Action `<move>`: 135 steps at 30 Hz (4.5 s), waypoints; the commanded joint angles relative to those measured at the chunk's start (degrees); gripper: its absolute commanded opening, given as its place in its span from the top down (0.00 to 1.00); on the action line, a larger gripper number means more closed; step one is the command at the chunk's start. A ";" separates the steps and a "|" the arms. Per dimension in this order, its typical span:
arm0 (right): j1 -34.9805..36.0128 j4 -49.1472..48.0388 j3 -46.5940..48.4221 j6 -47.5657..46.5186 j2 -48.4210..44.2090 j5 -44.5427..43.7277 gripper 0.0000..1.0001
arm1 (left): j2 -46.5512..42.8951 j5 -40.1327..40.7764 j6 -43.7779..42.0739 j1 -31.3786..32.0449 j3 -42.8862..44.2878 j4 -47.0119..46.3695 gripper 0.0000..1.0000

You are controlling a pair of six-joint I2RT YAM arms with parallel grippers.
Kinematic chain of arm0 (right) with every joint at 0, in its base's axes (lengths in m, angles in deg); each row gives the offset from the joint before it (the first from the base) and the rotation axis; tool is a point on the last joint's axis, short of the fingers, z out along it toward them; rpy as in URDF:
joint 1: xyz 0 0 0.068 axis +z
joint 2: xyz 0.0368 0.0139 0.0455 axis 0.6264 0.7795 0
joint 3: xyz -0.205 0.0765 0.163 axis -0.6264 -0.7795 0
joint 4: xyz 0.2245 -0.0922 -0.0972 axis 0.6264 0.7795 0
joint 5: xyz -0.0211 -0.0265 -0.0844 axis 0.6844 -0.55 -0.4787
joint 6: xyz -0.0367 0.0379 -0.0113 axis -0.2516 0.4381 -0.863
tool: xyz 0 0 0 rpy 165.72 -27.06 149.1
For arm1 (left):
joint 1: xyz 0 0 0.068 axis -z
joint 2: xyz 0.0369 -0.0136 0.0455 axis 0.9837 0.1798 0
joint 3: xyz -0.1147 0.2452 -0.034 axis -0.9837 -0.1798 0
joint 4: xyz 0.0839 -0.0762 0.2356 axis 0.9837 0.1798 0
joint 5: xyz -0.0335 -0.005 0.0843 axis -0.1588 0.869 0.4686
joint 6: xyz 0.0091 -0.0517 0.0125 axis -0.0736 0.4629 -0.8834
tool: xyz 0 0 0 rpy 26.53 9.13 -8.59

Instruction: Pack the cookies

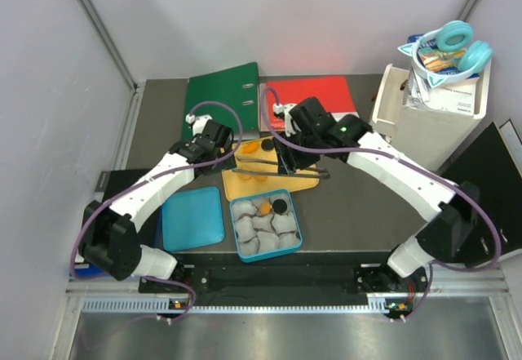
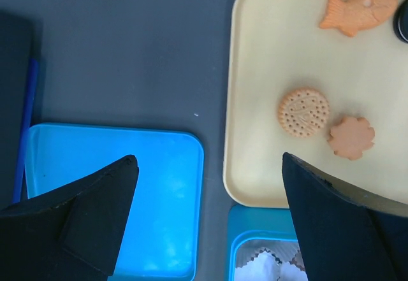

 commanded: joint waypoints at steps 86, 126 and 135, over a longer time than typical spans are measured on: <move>-7.15 -18.39 -33.08 3.04 -17.68 6.85 0.39 | -0.53 -27.09 -6.05 1.75 -4.05 -14.25 0.05; -3.02 -22.52 -33.10 -0.57 -6.43 4.68 0.54 | 1.84 -27.88 -5.44 1.75 -3.27 -14.87 0.08; -3.11 -22.08 -31.78 -0.75 -6.08 4.50 0.85 | 1.93 -27.44 -5.61 1.75 -2.47 -14.51 0.08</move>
